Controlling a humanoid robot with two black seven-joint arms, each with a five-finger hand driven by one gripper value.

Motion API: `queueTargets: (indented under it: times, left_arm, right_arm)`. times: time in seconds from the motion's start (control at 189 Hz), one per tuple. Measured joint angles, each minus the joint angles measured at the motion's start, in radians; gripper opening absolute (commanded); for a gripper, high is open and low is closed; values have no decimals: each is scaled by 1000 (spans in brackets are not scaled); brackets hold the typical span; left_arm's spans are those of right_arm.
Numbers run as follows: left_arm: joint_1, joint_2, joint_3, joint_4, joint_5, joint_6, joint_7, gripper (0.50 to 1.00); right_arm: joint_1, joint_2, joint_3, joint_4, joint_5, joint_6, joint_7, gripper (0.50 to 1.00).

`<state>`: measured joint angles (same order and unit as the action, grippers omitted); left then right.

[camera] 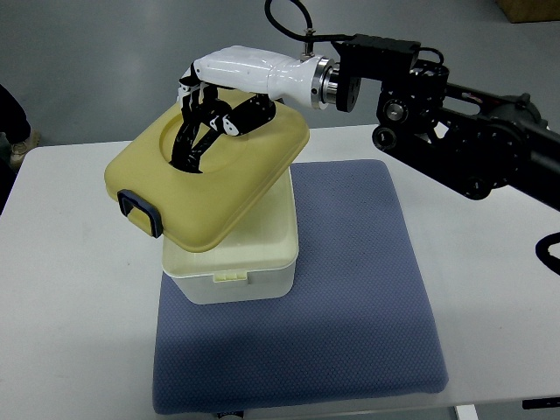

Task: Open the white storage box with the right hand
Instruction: 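Lift the yellow lid off the box and carry it away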

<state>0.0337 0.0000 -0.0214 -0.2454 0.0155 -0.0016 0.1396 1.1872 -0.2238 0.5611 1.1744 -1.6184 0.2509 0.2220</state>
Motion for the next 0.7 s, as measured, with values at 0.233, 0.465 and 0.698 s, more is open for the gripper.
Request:
queueTargets:
  times: [0.233,0.465,0.698]
  left_arm:
    - [0,0,0,0,0,0,0,1000]
    - [0,0,1,0,0,0,0,1000]
    - [0,0,4,-9,2,0,0,1000]
  right_arm:
    - [-2,-207,24,73,15,85,34,500]
    - [-7,-469,21,89,25,128,98,500]
    - [-66,-639,-16,49,18,144,119,500]
